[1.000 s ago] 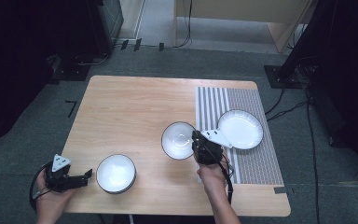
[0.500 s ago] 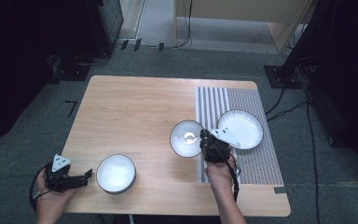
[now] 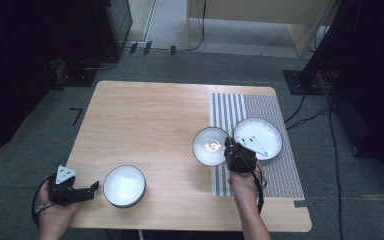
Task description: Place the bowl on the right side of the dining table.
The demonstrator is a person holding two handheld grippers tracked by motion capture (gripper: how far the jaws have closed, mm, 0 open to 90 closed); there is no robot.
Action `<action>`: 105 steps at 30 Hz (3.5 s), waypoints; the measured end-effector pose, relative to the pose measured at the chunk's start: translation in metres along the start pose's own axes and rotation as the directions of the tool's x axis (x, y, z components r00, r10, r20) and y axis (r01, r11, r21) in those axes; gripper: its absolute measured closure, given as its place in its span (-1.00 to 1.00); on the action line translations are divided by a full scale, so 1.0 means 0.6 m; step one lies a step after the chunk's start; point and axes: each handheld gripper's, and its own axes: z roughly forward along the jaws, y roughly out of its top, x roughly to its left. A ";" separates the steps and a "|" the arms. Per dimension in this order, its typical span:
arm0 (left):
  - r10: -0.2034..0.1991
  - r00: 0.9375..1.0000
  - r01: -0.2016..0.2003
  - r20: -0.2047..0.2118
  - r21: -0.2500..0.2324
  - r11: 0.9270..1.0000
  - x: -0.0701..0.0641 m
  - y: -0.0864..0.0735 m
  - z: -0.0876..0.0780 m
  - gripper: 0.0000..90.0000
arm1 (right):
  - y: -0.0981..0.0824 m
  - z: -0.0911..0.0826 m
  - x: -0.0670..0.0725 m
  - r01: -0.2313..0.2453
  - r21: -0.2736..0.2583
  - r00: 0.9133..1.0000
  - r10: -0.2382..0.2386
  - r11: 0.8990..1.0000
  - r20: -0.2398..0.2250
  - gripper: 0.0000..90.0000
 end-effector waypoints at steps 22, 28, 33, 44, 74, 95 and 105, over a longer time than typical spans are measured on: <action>0.000 1.000 0.000 0.000 0.000 1.000 0.000 0.000 0.000 -1.00 | 0.009 0.001 -0.065 -0.014 -0.019 0.996 0.015 1.000 0.082 0.86; 0.000 1.000 0.000 0.000 0.000 1.000 0.000 0.000 0.000 -1.00 | 0.012 0.002 -0.081 -0.021 -0.027 0.995 0.023 0.999 0.100 0.86; 0.000 1.000 0.000 0.000 0.000 1.000 0.000 0.000 0.000 -1.00 | 0.012 0.004 -0.097 -0.037 -0.028 0.992 0.040 0.999 0.120 0.86; 0.001 1.000 -0.001 0.000 0.000 1.000 0.000 0.000 0.000 -1.00 | 0.005 0.019 -0.137 -0.073 -0.025 0.983 0.077 0.997 0.168 0.86; 0.000 1.000 0.000 0.000 0.000 1.000 0.000 0.000 0.000 -1.00 | -0.011 0.055 -0.205 -0.138 -0.032 0.954 0.142 0.990 0.266 0.86; 0.000 1.000 0.000 0.000 0.000 1.000 0.000 0.000 0.000 -1.00 | -0.022 0.080 -0.235 -0.198 -0.009 0.934 0.192 0.980 0.302 0.86; 0.001 1.000 -0.001 0.000 0.000 1.000 0.000 0.000 0.000 -1.00 | -0.024 0.088 -0.251 -0.251 0.003 0.924 0.239 0.968 0.298 0.86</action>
